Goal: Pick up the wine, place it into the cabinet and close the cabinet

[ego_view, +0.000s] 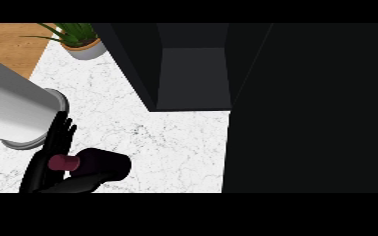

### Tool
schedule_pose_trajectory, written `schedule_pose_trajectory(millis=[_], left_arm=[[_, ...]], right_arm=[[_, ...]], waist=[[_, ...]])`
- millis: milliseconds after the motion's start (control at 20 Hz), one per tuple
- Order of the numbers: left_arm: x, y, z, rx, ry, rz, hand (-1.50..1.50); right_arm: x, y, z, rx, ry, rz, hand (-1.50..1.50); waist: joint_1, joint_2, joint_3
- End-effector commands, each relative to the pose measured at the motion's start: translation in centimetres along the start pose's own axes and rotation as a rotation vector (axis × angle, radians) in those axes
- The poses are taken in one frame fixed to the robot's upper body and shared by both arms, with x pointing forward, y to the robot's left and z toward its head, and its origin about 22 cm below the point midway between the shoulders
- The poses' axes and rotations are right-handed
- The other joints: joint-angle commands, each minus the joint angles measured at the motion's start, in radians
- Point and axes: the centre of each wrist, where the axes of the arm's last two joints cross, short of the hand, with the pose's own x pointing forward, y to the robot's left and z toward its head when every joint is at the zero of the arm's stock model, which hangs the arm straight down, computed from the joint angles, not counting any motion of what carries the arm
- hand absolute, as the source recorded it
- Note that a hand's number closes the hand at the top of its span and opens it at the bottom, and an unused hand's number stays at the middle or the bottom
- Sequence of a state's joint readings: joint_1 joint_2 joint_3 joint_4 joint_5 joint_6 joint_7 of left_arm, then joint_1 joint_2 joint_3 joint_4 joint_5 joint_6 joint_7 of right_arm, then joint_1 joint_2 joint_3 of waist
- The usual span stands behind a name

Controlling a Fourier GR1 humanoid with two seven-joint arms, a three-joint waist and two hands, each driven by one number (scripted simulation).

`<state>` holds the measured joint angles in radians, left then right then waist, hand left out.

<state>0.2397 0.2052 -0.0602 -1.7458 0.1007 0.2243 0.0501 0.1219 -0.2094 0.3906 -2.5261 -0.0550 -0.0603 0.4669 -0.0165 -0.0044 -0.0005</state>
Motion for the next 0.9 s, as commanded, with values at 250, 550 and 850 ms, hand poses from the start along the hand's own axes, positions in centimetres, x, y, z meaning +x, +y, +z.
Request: schedule_pose_trajectory(millis=[250,550,850], left_arm=[[-4.6,1.5,-0.3,-0.020,0.041,0.004,-1.50],[-7.7,0.4,-1.9,-0.055,0.049,0.035,-1.50],[-10.0,-2.6,2.4,-0.090,0.082,0.054,-1.50]], right_arm=[[5.3,-0.1,4.5,0.027,-0.083,-0.029,-1.50],[4.9,-0.3,3.3,0.026,-0.100,-0.022,-1.50],[4.8,0.2,4.4,0.023,-0.108,-0.046,-1.50]], waist=[[-0.003,0.000,0.000],[-0.002,0.003,-0.001],[-0.003,-0.003,0.001]])
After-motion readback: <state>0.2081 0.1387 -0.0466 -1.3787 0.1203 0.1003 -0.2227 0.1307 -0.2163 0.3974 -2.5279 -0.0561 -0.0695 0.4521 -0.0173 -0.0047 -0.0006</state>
